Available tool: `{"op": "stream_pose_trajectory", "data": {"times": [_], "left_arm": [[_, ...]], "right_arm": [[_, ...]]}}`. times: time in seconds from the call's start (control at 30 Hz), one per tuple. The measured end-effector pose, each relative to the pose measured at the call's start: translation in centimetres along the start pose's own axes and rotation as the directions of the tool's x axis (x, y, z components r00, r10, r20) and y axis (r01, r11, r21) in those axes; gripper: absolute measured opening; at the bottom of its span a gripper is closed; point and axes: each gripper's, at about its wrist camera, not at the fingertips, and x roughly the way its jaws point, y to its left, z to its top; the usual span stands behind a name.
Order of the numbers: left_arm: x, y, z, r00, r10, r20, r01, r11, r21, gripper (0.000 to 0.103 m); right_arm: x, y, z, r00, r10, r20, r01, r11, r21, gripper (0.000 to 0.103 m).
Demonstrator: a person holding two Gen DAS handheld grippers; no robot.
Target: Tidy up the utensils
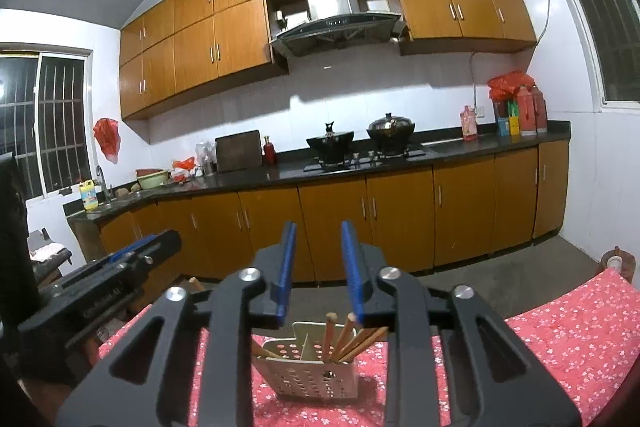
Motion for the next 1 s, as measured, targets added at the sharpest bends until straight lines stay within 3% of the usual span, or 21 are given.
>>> {"op": "stream_pose_trajectory", "data": {"times": [0.1, 0.17, 0.27, 0.4, 0.53, 0.73, 1.0], "left_arm": [[-2.0, 0.5, 0.3, 1.0, 0.002, 0.027, -0.001, 1.0, -0.004, 0.044], [-3.8, 0.8, 0.0, 0.999, 0.013, 0.048, -0.014, 1.0, 0.013, 0.054], [-5.7, 1.4, -0.9, 0.996, 0.05, 0.068, -0.053, 0.997, 0.05, 0.072], [-7.7, 2.4, -3.5, 0.993, 0.108, 0.052, -0.112, 0.99, 0.085, 0.095], [-8.8, 3.1, -6.4, 0.986, 0.166, 0.01, -0.166, 0.981, 0.1, 0.101], [-10.7, 3.8, -10.0, 0.975, 0.217, -0.04, -0.212, 0.972, 0.102, 0.101], [-13.0, 3.8, -13.3, 0.969, 0.238, -0.071, -0.229, 0.966, 0.116, 0.101]], "right_arm": [[-1.7, -0.1, 0.0, 1.0, -0.012, 0.015, 0.012, 1.0, -0.015, 0.044], [-3.3, -0.1, -0.7, 0.999, -0.022, 0.027, 0.023, 0.999, -0.033, 0.067], [-5.4, 0.0, -2.2, 0.998, -0.054, 0.045, 0.057, 0.996, -0.068, 0.091], [-7.3, -0.1, -4.8, 0.995, -0.097, 0.032, 0.1, 0.991, -0.093, 0.098], [-8.1, -0.8, -7.2, 0.995, -0.088, -0.04, 0.086, 0.995, -0.044, 0.099], [-9.7, -0.7, -10.2, 0.986, -0.111, -0.123, 0.11, 0.994, -0.015, 0.099], [-12.1, 0.8, -14.0, 0.974, -0.134, -0.18, 0.124, 0.99, -0.067, 0.099]]}}
